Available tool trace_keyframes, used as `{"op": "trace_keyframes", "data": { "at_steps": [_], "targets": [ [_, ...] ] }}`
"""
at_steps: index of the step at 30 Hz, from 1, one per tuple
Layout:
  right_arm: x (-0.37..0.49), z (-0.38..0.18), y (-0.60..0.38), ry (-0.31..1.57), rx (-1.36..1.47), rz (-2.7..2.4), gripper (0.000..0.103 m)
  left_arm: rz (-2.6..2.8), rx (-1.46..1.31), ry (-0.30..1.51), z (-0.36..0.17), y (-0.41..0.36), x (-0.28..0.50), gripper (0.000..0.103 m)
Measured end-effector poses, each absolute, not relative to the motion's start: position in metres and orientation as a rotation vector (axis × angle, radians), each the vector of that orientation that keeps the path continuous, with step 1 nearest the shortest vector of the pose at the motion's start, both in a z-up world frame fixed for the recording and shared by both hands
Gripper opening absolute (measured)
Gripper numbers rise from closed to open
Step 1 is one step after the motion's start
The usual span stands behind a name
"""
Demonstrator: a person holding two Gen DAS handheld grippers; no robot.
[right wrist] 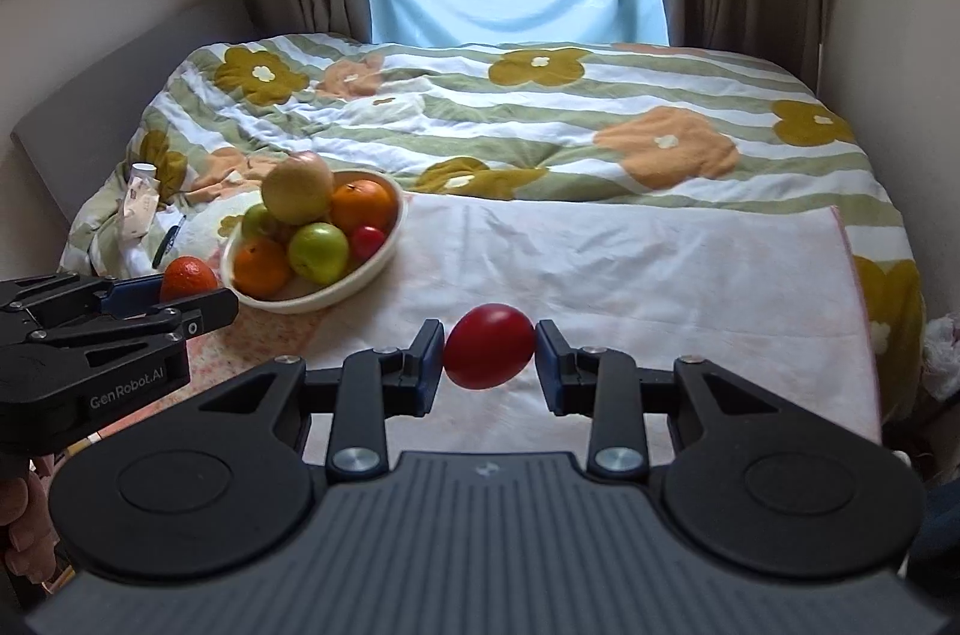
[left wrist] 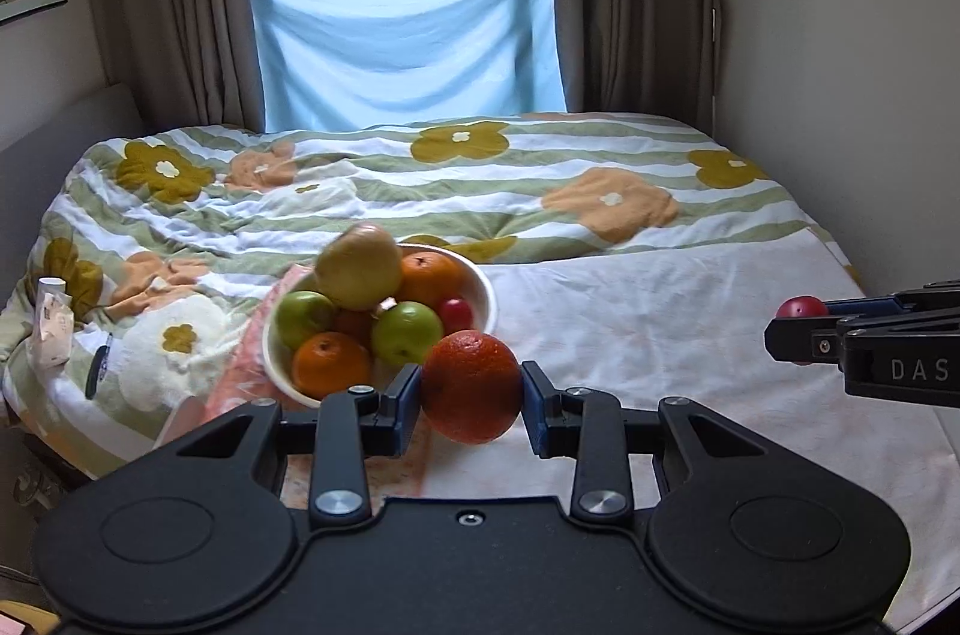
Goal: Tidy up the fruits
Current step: 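Carry the tangerine and tomato over the duck bowl with both tools, then open the left tool to drop the tangerine while the right tool releases the tomato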
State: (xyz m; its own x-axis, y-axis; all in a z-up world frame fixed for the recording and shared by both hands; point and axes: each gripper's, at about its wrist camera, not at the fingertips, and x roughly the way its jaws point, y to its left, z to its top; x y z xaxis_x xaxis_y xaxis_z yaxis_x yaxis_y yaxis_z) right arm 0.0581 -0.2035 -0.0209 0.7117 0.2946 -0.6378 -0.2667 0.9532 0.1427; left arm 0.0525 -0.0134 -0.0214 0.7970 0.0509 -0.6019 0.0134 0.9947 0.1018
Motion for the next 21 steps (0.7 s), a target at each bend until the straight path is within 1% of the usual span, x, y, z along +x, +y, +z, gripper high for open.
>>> {"op": "trace_keyframes", "data": {
  "at_steps": [11, 21],
  "targets": [
    [0.089, -0.029, -0.118, 0.744, 0.069, 0.287, 0.048, -0.043, 0.142, 0.672, -0.031, 0.059, 0.098, 0.039],
    [0.124, -0.054, -0.069, 0.772, 0.098, 0.243, 0.048, -0.149, 0.2, 0.699, -0.061, 0.083, 0.135, 0.039]
  ]
}}
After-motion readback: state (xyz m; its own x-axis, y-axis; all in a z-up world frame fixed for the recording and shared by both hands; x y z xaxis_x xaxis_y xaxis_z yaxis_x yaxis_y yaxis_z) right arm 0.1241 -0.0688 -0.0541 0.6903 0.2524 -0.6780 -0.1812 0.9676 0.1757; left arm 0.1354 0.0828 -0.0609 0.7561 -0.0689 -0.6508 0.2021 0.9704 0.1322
